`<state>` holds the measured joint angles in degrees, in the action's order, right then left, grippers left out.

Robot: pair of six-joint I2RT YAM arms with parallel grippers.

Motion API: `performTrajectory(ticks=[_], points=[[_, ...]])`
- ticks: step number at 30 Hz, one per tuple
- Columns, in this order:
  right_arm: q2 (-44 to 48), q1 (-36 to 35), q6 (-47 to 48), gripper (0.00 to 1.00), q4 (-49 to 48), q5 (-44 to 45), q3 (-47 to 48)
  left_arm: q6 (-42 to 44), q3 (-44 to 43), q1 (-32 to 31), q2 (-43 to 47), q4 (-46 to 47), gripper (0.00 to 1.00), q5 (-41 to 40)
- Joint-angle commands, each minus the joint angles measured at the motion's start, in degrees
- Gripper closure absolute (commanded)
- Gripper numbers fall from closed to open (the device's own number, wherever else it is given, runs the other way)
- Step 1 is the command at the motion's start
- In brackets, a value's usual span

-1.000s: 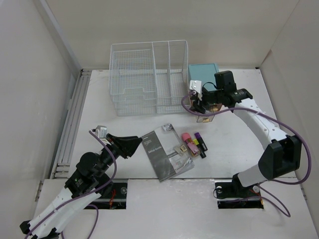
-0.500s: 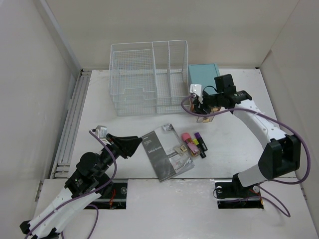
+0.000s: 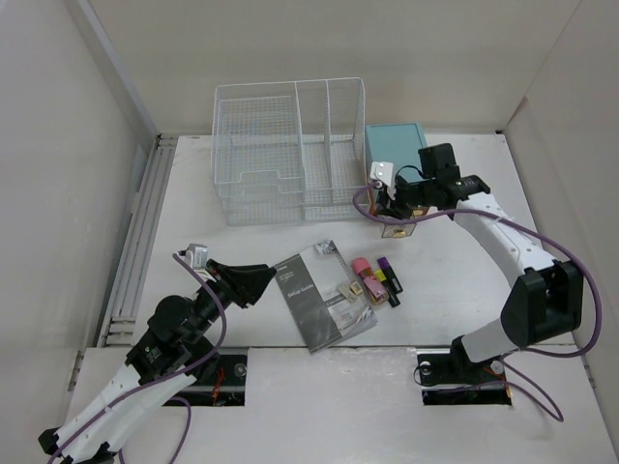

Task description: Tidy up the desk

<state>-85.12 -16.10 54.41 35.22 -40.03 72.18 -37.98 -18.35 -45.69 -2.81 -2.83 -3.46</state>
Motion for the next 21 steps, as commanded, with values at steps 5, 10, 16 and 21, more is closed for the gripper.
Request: performTrajectory(ticks=[5, 10, 16, 21], points=[[-1.0, 0.4, 2.7, 0.85, 0.5, 0.2, 1.3, 0.1, 0.1, -0.3, 0.7, 2.7, 0.65, 0.7], [-1.5, 0.4, 7.4, 0.88, 4.4, -1.6, 3.4, 0.1, 0.1, -0.3, 0.7, 2.7, 0.65, 0.7], [-2.1, 1.0, 15.8, 0.90, 8.1, -3.2, 5.2, 0.1, 0.1, -0.3, 0.7, 2.7, 0.65, 0.7], [-2.1, 1.5, 20.1, 0.93, 11.6, -3.7, 5.2, 0.1, 0.1, -0.3, 0.7, 2.7, 0.65, 0.7]])
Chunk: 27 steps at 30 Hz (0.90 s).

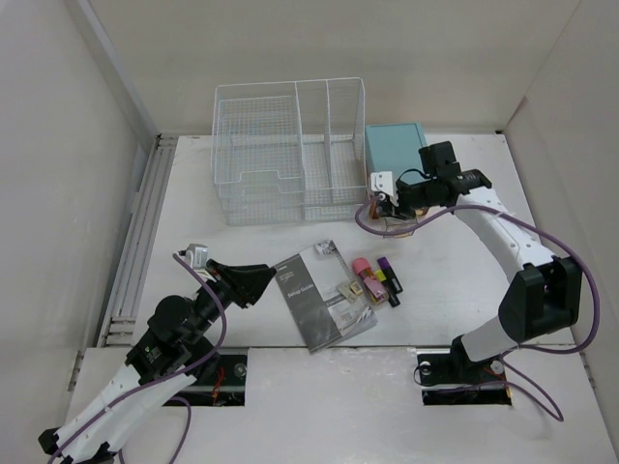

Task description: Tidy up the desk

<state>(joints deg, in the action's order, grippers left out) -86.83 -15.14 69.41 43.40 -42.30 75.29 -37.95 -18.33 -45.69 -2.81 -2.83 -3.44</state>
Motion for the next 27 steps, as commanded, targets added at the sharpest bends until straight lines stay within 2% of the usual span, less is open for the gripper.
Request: performTrajectory(ticks=[1, 7, 16, 27], points=[[-0.4, 0.5, 6.4, 0.95, 4.0, -1.5, 2.7, 0.1, 0.0, -0.3, 0.7, 2.7, 0.65, 0.7], [-0.4, 0.5, 8.9, 0.99, 6.9, -3.7, 3.9, 0.1, 0.0, -0.3, 0.7, 2.7, 0.65, 0.7], [-0.9, 1.1, 18.8, 0.99, 12.8, -5.8, 5.6, 0.1, 0.6, -0.3, 0.7, 2.7, 0.65, 0.7], [-0.9, 1.6, 24.8, 1.00, 12.1, -2.9, 5.0, 0.1, 0.6, -0.3, 0.7, 2.7, 0.65, 0.7]])
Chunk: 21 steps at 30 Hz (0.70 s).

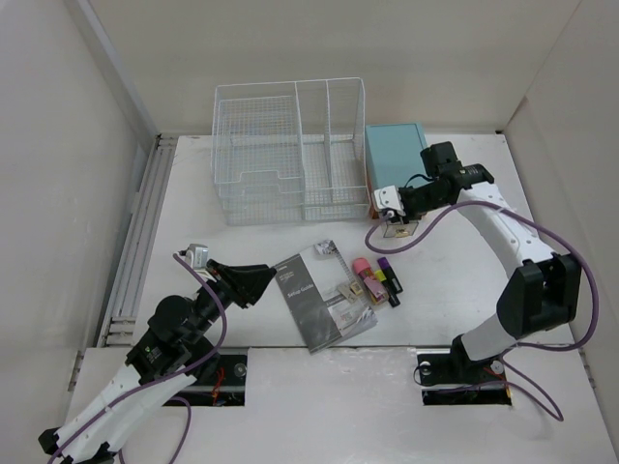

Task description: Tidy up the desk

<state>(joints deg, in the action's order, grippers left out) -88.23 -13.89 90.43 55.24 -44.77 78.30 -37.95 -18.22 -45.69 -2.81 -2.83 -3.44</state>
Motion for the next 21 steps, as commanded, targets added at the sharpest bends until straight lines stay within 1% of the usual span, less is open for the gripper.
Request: performTrajectory(ticks=[1, 4, 8, 12, 15, 17, 18, 21], points=[[0.5, 0.4, 4.4, 1.00, 0.3, 0.2, 1.9, 0.1, 0.5, -0.3, 0.7, 2.7, 0.65, 0.7], [0.5, 1.0, 5.7, 1.00, -0.3, 1.0, 1.9, 0.1, 0.5, -0.3, 0.7, 2.7, 0.65, 0.7], [1.1, 1.0, 10.5, 1.00, -0.9, 1.6, 1.4, 0.1, 0.5, -0.3, 0.7, 2.7, 0.65, 1.2], [2.4, 1.5, 13.0, 1.00, -2.1, 1.6, 0.0, 0.1, 0.5, -0.3, 0.7, 2.7, 0.65, 1.2], [3.0, 1.5, 13.5, 1.00, -2.8, 3.3, -0.5, 0.1, 0.5, -0.3, 0.7, 2.7, 0.65, 1.2], [3.6, 1.5, 14.1, 0.98, -3.3, 3.9, -1.1, 0.1, 0.5, -0.3, 0.7, 2.7, 0.65, 1.2], [3.6, 1.5, 14.7, 0.96, -4.0, 4.8, -1.1, 0.1, 0.5, -0.3, 0.7, 2.7, 0.65, 1.2], [5.2, 1.5, 14.7, 0.69, -5.8, 6.4, -3.1, 0.1, 0.5, -0.3, 0.7, 2.7, 0.66, 1.2]])
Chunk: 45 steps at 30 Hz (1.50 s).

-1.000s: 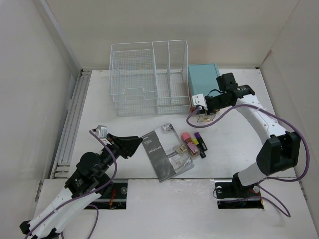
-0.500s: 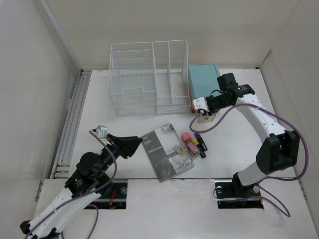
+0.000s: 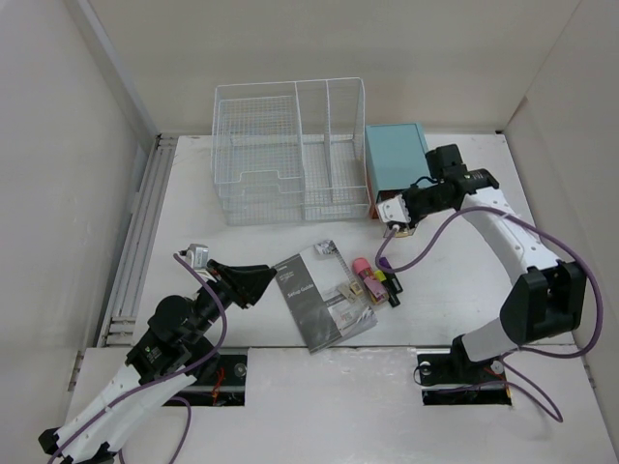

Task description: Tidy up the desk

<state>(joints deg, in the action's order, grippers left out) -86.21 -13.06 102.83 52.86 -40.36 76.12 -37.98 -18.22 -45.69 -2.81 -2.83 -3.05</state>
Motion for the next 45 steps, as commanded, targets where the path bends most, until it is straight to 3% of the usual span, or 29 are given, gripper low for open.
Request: performTrajectory(ticks=[1, 3, 5, 9, 11, 14, 16, 21, 31, 45], points=[[3.9, 1.3, 2.3, 0.64, -3.4, 2.0, -1.0, 0.1, 0.5, -0.3, 0.7, 2.7, 0.66, 0.9], [4.6, 1.8, 2.3, 0.51, -3.4, 1.3, -1.5, 0.1, 0.5, -0.3, 0.7, 2.7, 0.66, 0.9], [5.4, 1.8, 2.3, 0.45, -3.4, 1.2, -1.5, 0.1, 0.5, -0.3, 0.7, 2.7, 0.66, 0.9], [7.1, 2.9, 2.3, 0.42, -2.1, 0.0, -1.5, 0.1, 0.5, -0.3, 0.7, 3.3, 0.66, 0.9], [7.8, 3.0, 1.8, 0.46, -1.3, -2.3, -1.5, 0.1, 0.5, -0.3, 0.7, 3.3, 0.66, 0.9], [9.0, 3.0, -3.2, 0.81, 1.0, -6.3, 0.4, 0.1, 0.5, -0.3, 0.7, 3.3, 0.66, 0.9], [9.0, 3.0, -4.4, 1.00, 4.1, -7.0, 2.2, 0.1, 0.5, -0.3, 0.7, 3.3, 0.66, 0.9], [4.1, 1.6, -4.9, 1.00, 9.4, -9.4, 3.4, 0.1, 0.5, -0.3, 0.2, 3.8, 0.66, 0.9], [-1.8, -0.1, -6.6, 1.00, 9.5, -10.0, 4.0, 0.1, 0.5, -0.3, 0.7, 3.3, 0.66, 0.9], [0.4, -0.7, -16.7, 1.00, -1.7, -0.9, 0.3, 0.1, 0.5, -0.3, 0.7, 3.3, 0.66, 0.9]])
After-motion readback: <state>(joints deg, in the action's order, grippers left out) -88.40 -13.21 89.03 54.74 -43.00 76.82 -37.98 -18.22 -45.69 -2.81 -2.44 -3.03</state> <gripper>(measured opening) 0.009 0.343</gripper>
